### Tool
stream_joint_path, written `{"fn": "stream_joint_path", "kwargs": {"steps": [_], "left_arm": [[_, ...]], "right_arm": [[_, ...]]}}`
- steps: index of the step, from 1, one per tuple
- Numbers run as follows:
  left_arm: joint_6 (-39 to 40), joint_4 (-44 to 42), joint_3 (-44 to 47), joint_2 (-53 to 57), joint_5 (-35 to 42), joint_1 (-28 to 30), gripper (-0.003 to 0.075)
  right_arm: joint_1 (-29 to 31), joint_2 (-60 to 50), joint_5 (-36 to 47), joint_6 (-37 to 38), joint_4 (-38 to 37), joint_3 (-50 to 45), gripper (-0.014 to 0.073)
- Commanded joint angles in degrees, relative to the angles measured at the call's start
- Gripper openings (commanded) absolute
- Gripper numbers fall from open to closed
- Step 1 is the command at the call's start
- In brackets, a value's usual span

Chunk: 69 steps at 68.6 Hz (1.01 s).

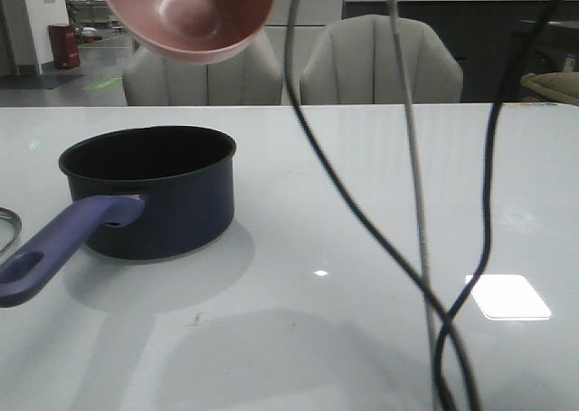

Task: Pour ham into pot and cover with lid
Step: 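Carry the empty bowl back and lower it onto the table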

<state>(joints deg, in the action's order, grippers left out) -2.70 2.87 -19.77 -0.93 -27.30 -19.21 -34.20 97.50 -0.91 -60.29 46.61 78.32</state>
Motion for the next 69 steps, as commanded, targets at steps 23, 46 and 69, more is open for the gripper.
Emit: {"fn": "stream_joint_path", "kwargs": {"steps": [23, 46, 69], "left_arm": [[0.18, 0.5, -1.57, -0.82, 5.02, -0.55, 0.0606], [0.18, 0.5, -1.57, -0.82, 5.02, -0.55, 0.0606], [0.18, 0.5, -1.57, -0.82, 5.02, -0.55, 0.0606]], "right_arm": [[15.35, -9.73, -16.04, 1.58, 0.78, -7.23, 0.0134], [28.83, -9.1, -28.74, 38.74, -32.06, -7.32, 0.0134], [30.47, -2.24, -30.5, 48.23, -31.01, -7.25, 0.0134]]}}
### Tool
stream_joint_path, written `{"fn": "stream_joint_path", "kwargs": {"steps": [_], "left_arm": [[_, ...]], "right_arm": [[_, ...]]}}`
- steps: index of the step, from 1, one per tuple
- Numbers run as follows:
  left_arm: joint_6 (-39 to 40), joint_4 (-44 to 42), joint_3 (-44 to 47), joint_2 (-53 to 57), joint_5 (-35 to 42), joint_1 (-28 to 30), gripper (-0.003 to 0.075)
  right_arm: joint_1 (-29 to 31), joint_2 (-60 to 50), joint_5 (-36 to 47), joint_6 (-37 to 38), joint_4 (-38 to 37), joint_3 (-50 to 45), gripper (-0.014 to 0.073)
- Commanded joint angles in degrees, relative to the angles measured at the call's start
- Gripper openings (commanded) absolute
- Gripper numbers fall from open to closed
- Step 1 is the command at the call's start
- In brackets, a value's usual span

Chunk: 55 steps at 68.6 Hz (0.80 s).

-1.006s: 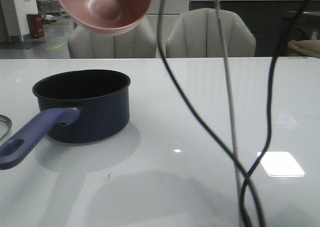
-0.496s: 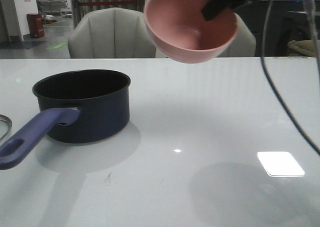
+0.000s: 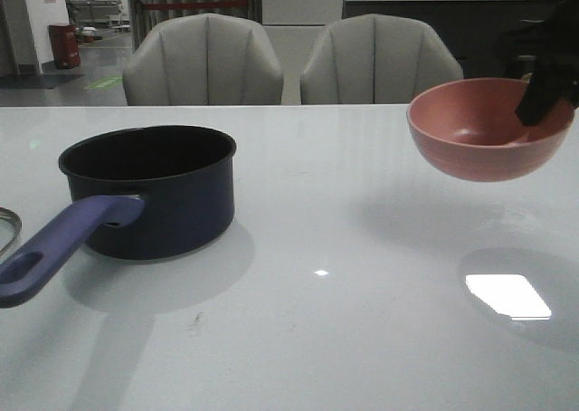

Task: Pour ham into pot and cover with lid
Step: 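Carry the empty bowl back and lower it onto the table, then open the right gripper and withdraw it from the bowl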

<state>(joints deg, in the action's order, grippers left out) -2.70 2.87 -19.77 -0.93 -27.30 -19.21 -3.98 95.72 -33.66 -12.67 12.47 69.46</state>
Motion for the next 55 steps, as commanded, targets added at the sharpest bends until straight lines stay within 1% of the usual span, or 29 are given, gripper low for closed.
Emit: {"fn": "stream_joint_path", "kwargs": {"steps": [1, 10, 23, 28, 35, 43, 47, 52, 55], "left_arm": [[0.18, 0.5, -1.57, -0.82, 5.02, -0.55, 0.0606], [0.18, 0.5, -1.57, -0.82, 5.02, -0.55, 0.0606], [0.18, 0.5, -1.57, -0.82, 5.02, -0.55, 0.0606], [0.18, 0.5, -1.57, -0.82, 5.02, -0.55, 0.0606], [0.18, 0.5, -1.57, -0.82, 5.02, -0.55, 0.0606], [0.18, 0.5, -1.57, -0.82, 5.02, -0.55, 0.0606], [0.18, 0.5, -1.57, -0.82, 5.02, -0.55, 0.0606], [0.18, 0.5, -1.57, -0.82, 5.02, -0.55, 0.0606], [0.18, 0.5, -1.57, -0.82, 5.02, -0.55, 0.0606]], "right_arm": [[0.25, -0.27, 2.24, 0.61, 3.57, 1.62, 0.0134], [0.25, 2.9, 2.26, 0.61, 7.63, 1.74, 0.0134], [0.25, 6.97, 2.22, 0.56, 7.76, 1.74, 0.0139], [0.25, 8.01, 2.22, 0.51, 7.48, 1.74, 0.0156], [0.25, 8.84, 2.86, 0.51, 7.22, 1.74, 0.023], [0.25, 8.68, 3.15, 0.09, 7.03, 2.09, 0.0369], [0.25, 8.01, 1.57, -1.45, 5.83, 3.17, 0.0425], [0.25, 6.31, -0.11, -2.59, 3.83, 4.12, 0.0454], [0.25, 4.78, -0.79, -2.99, 3.52, 4.45, 0.0455]]}}
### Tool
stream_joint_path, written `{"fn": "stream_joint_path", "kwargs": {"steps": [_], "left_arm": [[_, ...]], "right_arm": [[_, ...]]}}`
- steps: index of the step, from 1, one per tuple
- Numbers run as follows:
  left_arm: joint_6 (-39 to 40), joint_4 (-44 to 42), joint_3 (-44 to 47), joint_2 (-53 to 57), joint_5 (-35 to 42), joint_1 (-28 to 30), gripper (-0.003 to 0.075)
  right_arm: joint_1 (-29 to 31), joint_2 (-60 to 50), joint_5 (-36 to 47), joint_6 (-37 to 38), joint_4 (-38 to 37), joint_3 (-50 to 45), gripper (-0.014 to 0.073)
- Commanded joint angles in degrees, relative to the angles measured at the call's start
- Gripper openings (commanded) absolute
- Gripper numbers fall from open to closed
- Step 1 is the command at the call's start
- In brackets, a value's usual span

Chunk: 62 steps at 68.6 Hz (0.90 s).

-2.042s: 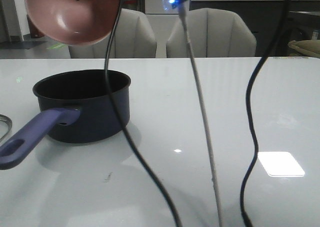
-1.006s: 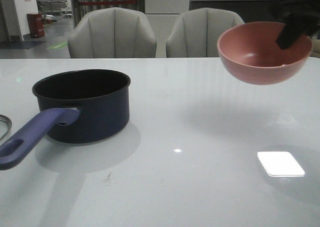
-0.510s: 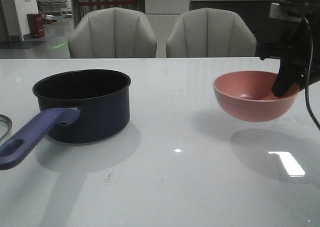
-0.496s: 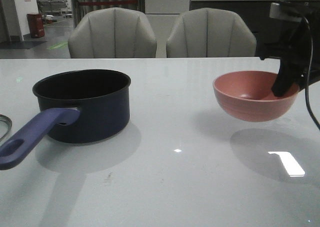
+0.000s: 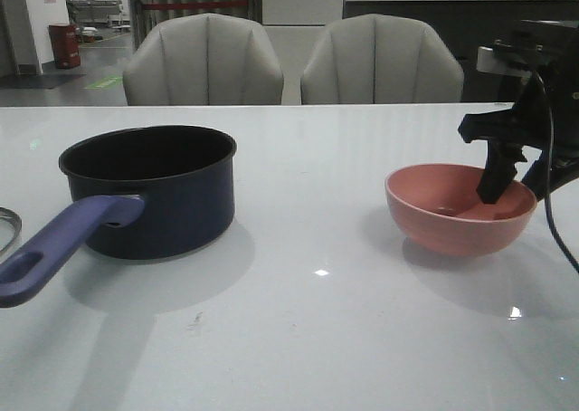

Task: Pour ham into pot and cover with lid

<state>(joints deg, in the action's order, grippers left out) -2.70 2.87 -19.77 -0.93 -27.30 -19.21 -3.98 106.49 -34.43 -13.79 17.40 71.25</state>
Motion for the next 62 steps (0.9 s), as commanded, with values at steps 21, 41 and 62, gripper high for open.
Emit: {"fn": "stream_joint_path", "kwargs": {"steps": [21, 41, 62], "left_arm": [[0.18, 0.5, -1.57, -0.82, 5.02, -0.55, 0.0606], [0.18, 0.5, -1.57, -0.82, 5.02, -0.55, 0.0606], [0.18, 0.5, -1.57, -0.82, 5.02, -0.55, 0.0606]], "right_arm": [[-0.21, -23.8, 1.32, -2.47, -0.73, 1.06, 0.0454], [-8.04, -44.3, 10.71, -3.42, 0.04, -9.42, 0.0454], [-10.07, -64.71, 19.21, -3.42, 0.04, -29.36, 0.0454]]}}
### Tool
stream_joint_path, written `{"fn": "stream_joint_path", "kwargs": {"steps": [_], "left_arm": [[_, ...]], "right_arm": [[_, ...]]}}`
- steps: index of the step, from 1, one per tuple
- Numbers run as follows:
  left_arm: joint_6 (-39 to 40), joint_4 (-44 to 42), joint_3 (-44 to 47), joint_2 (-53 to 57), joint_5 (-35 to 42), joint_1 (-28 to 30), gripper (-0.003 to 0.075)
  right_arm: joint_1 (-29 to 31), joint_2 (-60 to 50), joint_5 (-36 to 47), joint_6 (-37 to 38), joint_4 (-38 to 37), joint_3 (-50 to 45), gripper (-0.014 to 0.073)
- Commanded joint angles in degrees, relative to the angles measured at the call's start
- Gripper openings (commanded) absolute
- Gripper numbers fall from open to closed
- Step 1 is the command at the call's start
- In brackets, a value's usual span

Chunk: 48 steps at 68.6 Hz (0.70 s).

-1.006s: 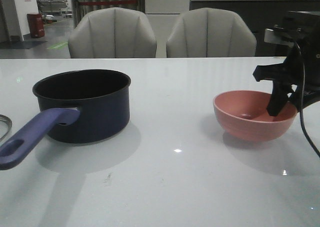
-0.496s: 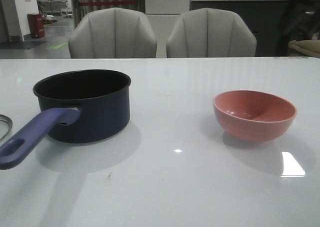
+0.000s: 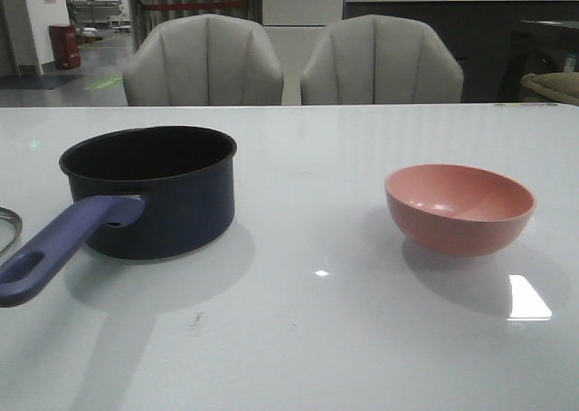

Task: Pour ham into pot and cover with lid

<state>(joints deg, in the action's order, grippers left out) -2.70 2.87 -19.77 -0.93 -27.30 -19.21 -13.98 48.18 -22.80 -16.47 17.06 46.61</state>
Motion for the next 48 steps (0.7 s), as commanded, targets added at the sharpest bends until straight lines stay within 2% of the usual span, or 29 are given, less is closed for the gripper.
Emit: {"fn": "stream_joint_path", "kwargs": {"steps": [1, 21, 35, 40, 48], "left_arm": [[0.18, 0.5, -1.57, -0.82, 5.02, -0.55, 0.0606], [0.18, 0.5, -1.57, -0.82, 5.02, -0.55, 0.0606], [0.18, 0.5, -1.57, -0.82, 5.02, -0.55, 0.0606], [0.18, 0.5, -1.57, -0.82, 5.02, -0.55, 0.0606], [0.18, 1.01, -1.57, -0.82, 5.02, -0.55, 0.0606]], "right_arm": [[-0.07, -7.96, 8.46, -0.75, 0.38, -5.79, 0.0454], [-0.07, -31.09, 14.88, -0.75, 0.38, -26.33, 0.0454], [-0.07, -40.56, 15.6, -0.75, 0.38, -33.42, 0.0447], [-0.07, -40.9, 15.51, -0.75, 0.38, -33.87, 0.0382], [-0.07, -40.84, 14.63, -0.75, 0.38, -33.87, 0.0128]]}}
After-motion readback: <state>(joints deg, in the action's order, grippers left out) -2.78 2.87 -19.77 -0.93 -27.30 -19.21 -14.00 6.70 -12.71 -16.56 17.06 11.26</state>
